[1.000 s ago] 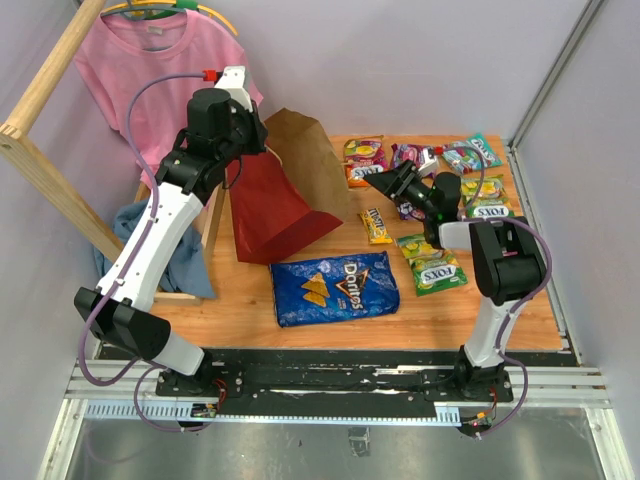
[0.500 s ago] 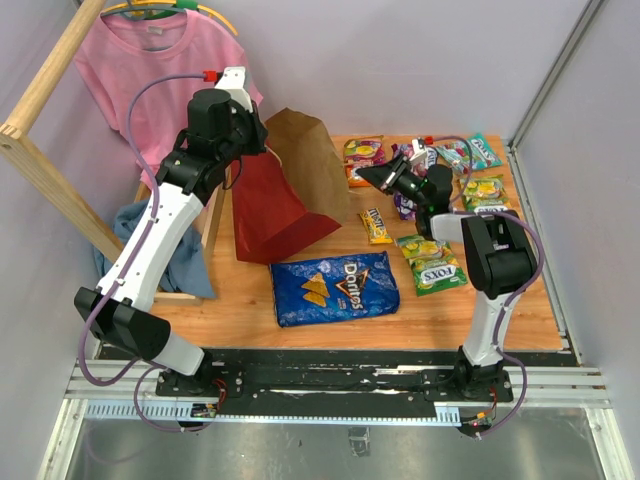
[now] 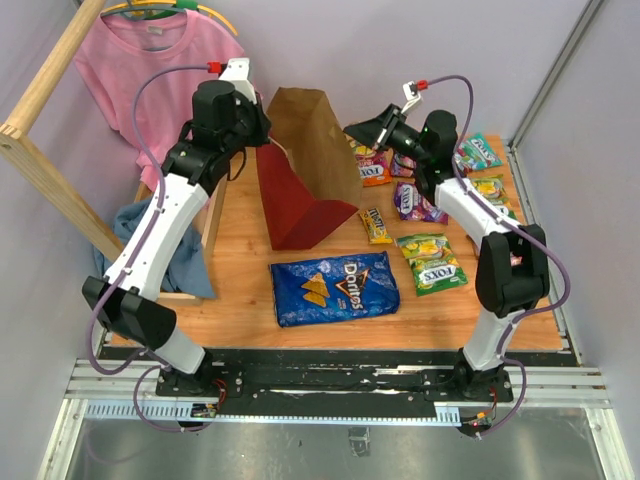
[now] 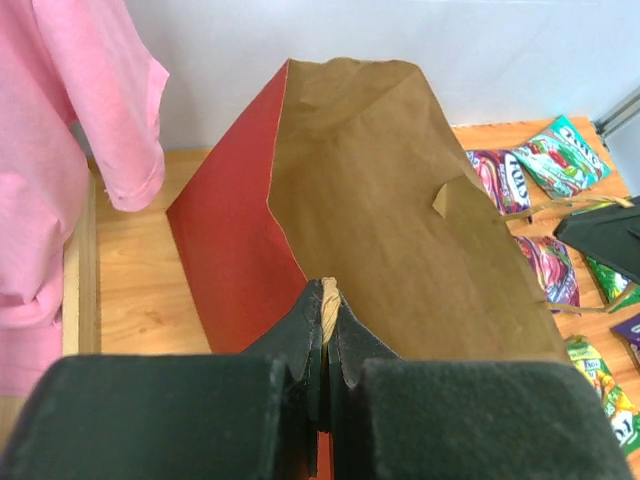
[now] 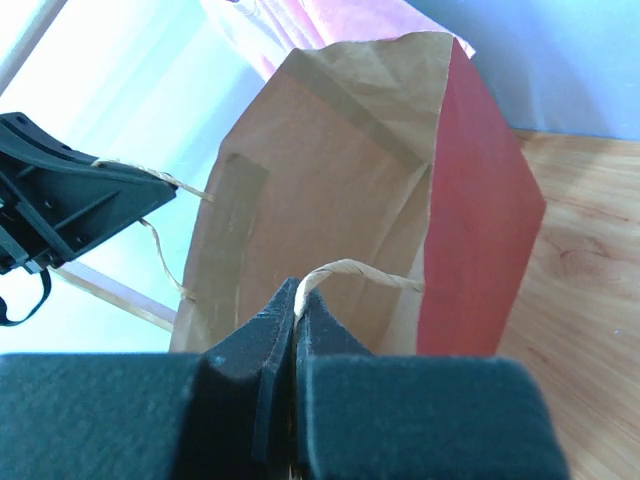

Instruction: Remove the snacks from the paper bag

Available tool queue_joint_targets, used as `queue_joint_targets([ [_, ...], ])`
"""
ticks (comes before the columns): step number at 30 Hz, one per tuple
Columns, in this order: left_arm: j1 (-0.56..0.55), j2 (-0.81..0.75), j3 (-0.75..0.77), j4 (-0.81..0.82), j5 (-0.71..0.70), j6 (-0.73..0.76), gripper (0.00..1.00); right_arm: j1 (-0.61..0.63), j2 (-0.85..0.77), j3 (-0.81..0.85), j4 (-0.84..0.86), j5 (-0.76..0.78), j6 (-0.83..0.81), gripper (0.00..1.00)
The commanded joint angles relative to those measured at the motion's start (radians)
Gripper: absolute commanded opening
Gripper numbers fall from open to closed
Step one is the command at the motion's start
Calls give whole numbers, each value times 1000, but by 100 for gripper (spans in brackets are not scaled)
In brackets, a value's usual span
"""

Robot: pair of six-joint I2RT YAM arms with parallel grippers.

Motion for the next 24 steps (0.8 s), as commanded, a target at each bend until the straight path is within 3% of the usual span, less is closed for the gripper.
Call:
queue_joint_targets([
  [1, 8, 54, 70, 43, -11, 23, 2, 12, 25, 133, -225, -15, -91, 1],
  [16, 50, 235, 103, 139, 124, 14, 2, 28, 212, 519, -640, 28, -259, 1],
  [24, 62, 261, 80, 161, 127, -5, 7, 30, 264, 580, -702, 25, -278, 1],
])
